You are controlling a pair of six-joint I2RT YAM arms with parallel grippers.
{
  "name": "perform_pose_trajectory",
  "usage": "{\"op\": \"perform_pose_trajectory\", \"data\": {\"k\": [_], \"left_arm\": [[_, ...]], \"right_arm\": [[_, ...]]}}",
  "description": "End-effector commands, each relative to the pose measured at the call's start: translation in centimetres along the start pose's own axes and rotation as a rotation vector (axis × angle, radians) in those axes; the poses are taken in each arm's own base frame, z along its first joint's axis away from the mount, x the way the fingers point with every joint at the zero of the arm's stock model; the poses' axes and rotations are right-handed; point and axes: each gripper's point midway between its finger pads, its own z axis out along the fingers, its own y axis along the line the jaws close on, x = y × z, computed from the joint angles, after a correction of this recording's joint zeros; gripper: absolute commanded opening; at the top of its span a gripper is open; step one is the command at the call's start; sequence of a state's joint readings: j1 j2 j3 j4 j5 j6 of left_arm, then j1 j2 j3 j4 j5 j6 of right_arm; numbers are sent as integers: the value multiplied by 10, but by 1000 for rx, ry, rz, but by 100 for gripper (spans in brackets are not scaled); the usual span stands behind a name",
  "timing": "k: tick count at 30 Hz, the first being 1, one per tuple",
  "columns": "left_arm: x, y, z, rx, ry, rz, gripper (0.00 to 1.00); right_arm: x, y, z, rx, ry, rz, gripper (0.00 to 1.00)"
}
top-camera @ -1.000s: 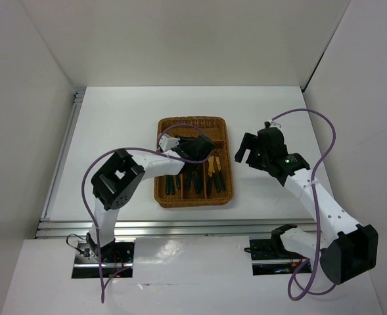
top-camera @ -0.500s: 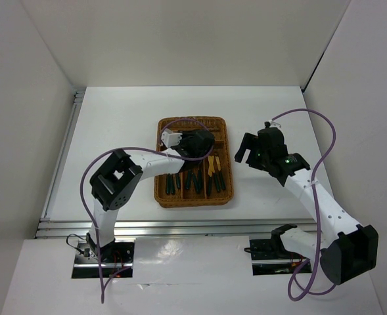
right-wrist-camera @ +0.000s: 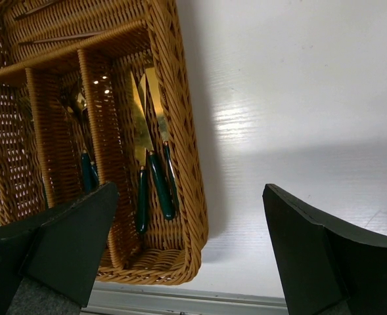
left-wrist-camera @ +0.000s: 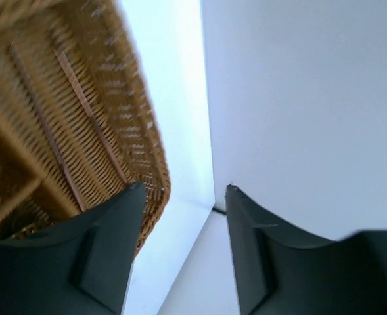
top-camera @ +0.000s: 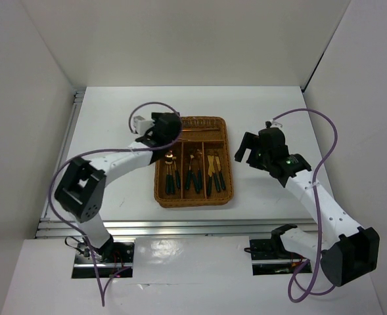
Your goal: Sort the eating utensils into containers
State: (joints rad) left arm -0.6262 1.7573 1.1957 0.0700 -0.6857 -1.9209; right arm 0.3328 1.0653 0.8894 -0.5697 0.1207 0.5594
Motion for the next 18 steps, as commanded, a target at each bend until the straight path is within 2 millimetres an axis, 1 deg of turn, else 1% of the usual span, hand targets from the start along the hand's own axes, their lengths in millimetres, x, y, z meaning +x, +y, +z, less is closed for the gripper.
{"op": "perform_pose_trajectory", "data": {"k": [1,2,3,4,5,6,7,8,9,10,11,12,13,14,15,16,17,18], "left_arm": [[-15,-60,-29,135,153,135,68],[-34,-84,-34,202,138,275,68],[-40,-91,-38,210,147,347,68],[-40,-87,-43,190,194,453,69],[-52,-102,-44,227,178,625,70],[-56,-102,-47,212,185,699,71],[-63,-98,-48,184,192,769,71],[-74,-80,-48,123,219,916,71],[-78,-78,-54,109,224,970,72],[-87,-68,-52,71,226,1017,73],[-93,-71,-62,78,225,1051,73],[-107,-47,-62,10,226,1107,77],[-115,-40,-63,-3,221,1122,77],[-119,-31,-68,-11,226,1145,82],[-133,-34,-76,3,197,1137,84],[-135,-14,-76,-25,210,1146,86],[-140,-8,-79,-19,214,1155,87],[-144,-9,-88,20,217,1166,88]], "right_arm": [[-23,4,-10,-12,-92,8,100],[-27,6,-12,-17,-101,10,100],[-31,6,-12,-15,-116,12,100],[-35,7,-13,-13,-130,14,100],[-40,9,-16,-25,-149,8,100],[-49,13,-18,-33,-181,14,100],[-51,14,-18,-38,-190,5,100],[-57,17,-21,-48,-207,-3,100],[-62,17,-25,-48,-228,1,100],[-70,21,-30,-58,-248,-7,100],[-74,22,-32,-56,-260,-5,100],[-82,25,-39,-72,-289,-11,100],[-85,25,-39,-67,-304,-18,100],[-87,24,-42,-65,-317,-15,100],[-87,24,-42,-64,-317,-15,100],[-92,24,-46,-67,-342,-10,100],[-94,26,-47,-74,-349,3,100],[-95,26,-50,-79,-357,4,100]]}}
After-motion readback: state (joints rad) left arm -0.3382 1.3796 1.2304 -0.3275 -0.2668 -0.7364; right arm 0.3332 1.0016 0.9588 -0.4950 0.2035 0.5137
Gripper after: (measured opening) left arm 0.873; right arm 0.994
